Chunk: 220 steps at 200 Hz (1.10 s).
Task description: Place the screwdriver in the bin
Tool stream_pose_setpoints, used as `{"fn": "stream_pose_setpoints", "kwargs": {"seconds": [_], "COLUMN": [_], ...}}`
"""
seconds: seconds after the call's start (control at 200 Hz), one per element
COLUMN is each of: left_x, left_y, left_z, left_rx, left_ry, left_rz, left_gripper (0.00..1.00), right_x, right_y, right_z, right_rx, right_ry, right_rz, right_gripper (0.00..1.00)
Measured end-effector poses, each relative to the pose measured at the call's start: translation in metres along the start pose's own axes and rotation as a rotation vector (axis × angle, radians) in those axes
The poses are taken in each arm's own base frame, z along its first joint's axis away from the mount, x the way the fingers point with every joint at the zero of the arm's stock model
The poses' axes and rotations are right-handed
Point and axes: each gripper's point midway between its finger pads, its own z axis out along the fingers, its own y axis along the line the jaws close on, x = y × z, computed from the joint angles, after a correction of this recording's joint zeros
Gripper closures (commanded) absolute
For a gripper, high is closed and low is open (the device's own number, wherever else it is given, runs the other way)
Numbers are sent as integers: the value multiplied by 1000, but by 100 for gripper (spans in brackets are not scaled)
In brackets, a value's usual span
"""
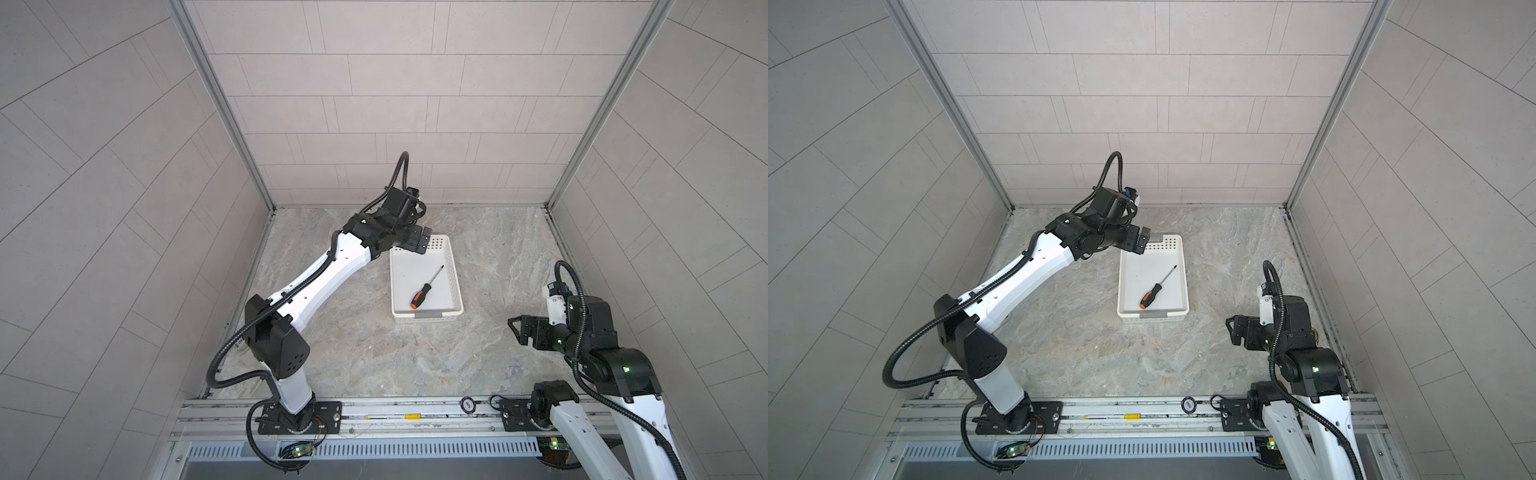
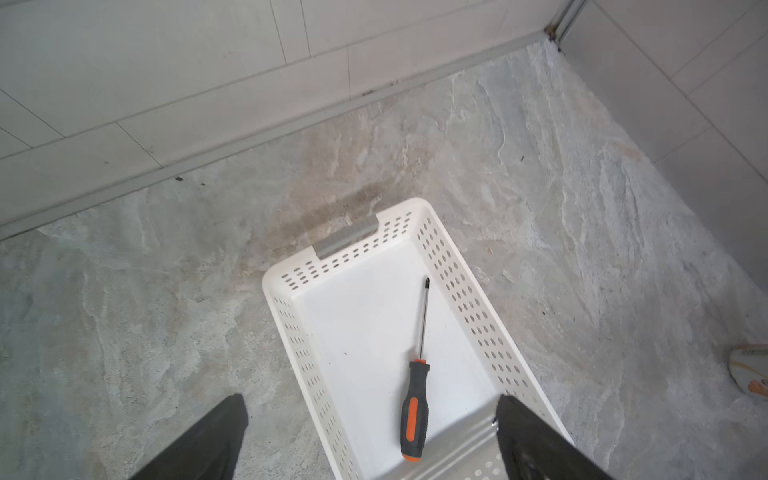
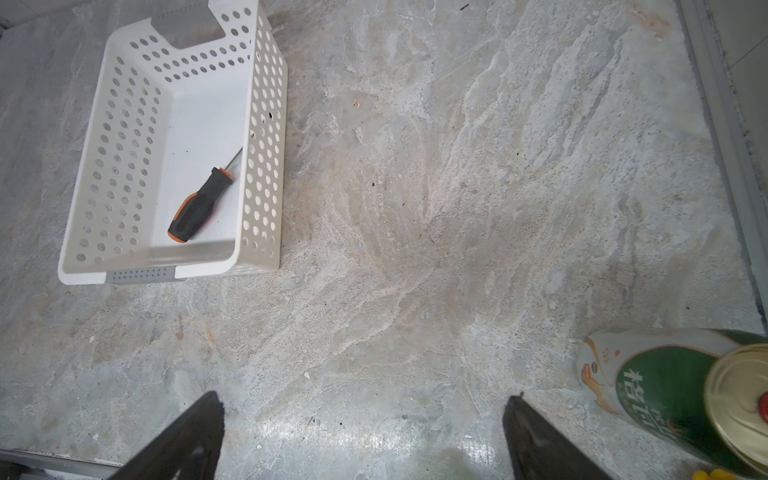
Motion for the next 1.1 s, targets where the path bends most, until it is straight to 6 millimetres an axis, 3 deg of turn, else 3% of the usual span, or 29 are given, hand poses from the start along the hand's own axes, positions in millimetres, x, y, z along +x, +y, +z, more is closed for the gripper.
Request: {"fn": "stream_pose_setpoints", "kwargs": {"seconds": [0.085, 0.23, 0.41, 0.641, 0.846, 0.971, 1.101], "left_x": [-2, 13, 21, 18, 8, 24, 56], "left_y": [-7, -11, -10, -2, 23, 43, 79], "left_z": [6, 31, 36, 10, -28, -43, -41], "left_rx": [34, 45, 43, 24, -86, -125, -204], "left_ry": [-7, 47, 55, -20, -134, -180, -173], "left_rz": [-5, -3, 4, 32, 41, 61, 53], "left_gripper": [0, 0, 0, 0, 0, 0, 0], "right_x": [1, 5, 9, 6, 6, 7, 4], "right_y": [-2, -4, -5, -10, -12, -11, -12], "right_z": [-1, -4, -4, -8, -7, -4, -4], "right_rx": [19, 54, 81, 110, 122, 126, 130], "right_ry": [-1, -12, -2, -32, -27, -11, -21], "right_rz": [-3, -26, -56, -44, -41, -43, -43], "right_gripper": [4, 4, 4, 4, 4, 4, 6]}}
